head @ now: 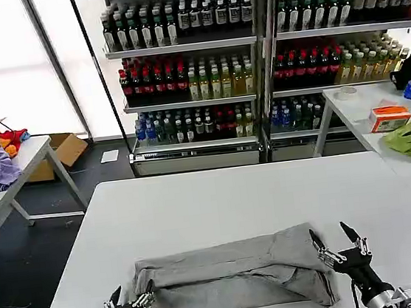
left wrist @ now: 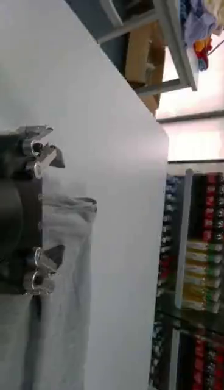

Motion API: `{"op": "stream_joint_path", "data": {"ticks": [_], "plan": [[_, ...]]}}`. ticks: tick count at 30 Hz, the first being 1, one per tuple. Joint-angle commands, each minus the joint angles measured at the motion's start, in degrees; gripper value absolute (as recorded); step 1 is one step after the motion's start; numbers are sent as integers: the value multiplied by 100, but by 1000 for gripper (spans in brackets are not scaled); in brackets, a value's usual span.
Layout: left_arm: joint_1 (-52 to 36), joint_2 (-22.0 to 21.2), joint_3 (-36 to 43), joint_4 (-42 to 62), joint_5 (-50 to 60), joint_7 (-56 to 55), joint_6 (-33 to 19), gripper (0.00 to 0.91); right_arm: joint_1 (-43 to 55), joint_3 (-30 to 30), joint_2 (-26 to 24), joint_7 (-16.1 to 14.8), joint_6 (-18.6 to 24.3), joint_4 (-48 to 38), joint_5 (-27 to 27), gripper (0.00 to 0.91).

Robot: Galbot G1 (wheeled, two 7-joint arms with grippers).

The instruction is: Fold and organize the clothes.

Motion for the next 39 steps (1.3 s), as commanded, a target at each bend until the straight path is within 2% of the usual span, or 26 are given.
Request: {"op": "stream_joint_path", "data": {"ticks": [1,12,18,22,27,32,35,39], "plan": [[53,-425,288,302,401,-81,-199,20,-39,-82,74,-3,175,2,-59,907],[162,-533,310,351,565,54,-501,20,-109,-95,99,34,75,107,29,907],[92,-556,152,263,585,-106,-1030,20,-161,-92,101,46,81,138,58,907],[42,-440,-284,69,498,-79,-1309,20,-200,-73,86,47,83,169,80,907],[-93,41,-1277,-122,-22,274,-1196,10,-203,-50,-2,60,81,181,156,907],[-330,678,-2462,412,-329,764,-1072,10,-162,-48,-70,71,76,182,200,907],[-380,1370,-3028,853,-867,981,-912,10,-143,-54,-106,69,78,177,215,907],[-366,1880,-3395,1135,-1030,1128,-863,10,-135,-54,-109,68,78,165,228,907]]}}
